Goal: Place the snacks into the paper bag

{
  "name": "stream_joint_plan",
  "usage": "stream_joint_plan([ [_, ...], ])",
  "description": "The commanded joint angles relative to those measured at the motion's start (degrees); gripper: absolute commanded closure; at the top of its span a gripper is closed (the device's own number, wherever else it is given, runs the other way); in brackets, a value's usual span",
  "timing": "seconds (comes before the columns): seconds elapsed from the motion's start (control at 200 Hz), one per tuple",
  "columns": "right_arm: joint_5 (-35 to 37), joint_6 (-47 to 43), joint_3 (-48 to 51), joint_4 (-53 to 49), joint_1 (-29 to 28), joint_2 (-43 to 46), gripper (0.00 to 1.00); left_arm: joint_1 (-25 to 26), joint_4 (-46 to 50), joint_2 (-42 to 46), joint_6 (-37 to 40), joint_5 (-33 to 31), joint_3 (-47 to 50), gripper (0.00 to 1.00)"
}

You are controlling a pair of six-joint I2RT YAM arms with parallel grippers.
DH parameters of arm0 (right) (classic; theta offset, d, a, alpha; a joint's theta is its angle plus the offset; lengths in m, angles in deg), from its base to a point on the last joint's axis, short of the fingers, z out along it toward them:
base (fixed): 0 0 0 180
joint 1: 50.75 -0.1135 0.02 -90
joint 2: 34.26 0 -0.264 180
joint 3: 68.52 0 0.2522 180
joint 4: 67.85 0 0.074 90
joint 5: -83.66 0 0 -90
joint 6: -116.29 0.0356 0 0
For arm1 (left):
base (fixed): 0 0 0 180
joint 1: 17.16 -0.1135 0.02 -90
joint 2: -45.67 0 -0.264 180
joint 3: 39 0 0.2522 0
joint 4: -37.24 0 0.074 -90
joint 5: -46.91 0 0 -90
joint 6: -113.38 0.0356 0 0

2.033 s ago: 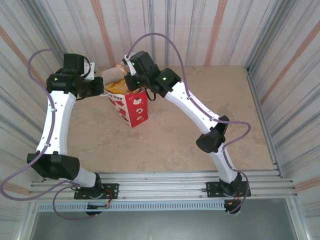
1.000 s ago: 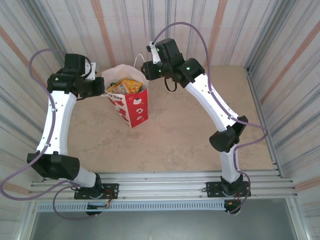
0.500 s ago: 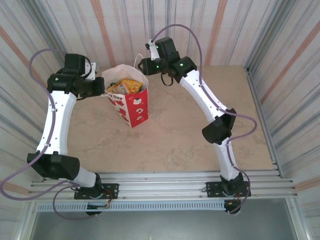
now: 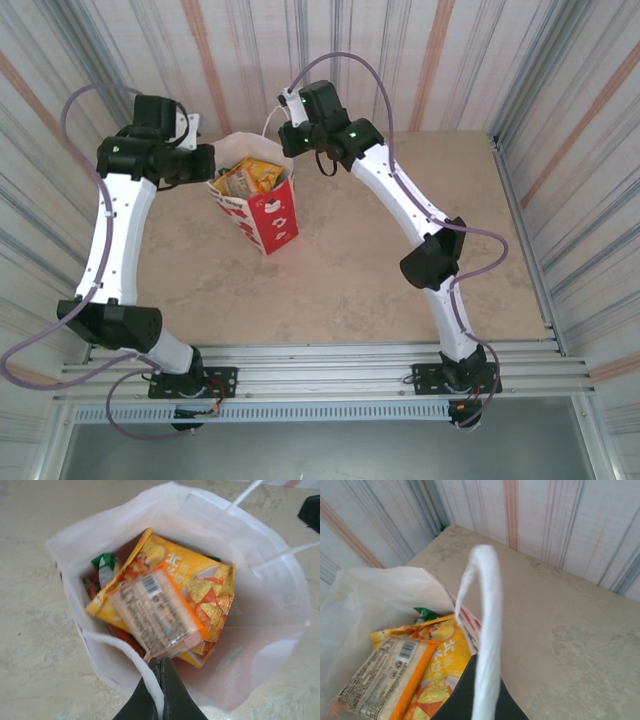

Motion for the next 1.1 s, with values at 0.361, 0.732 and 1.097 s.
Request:
stream_joint_plan([
  [0.361,11.0,-3.7,27.9,4.5,4.0,32.2,1.0,13.3,4.6,-13.0,1.9,-2.1,-24.8,1.0],
  [0.732,13.3,5.1,61.3,9.5,5.6,52.6,0.93,22.5,0.3,-15.0,-0.4,-3.7,-16.8,0.92],
  [1.097,18.2,3.0,66.6,10.6,6.1,65.0,0.46,24.8,0.1,-8.7,0.4,-7.0,-18.1,0.01],
])
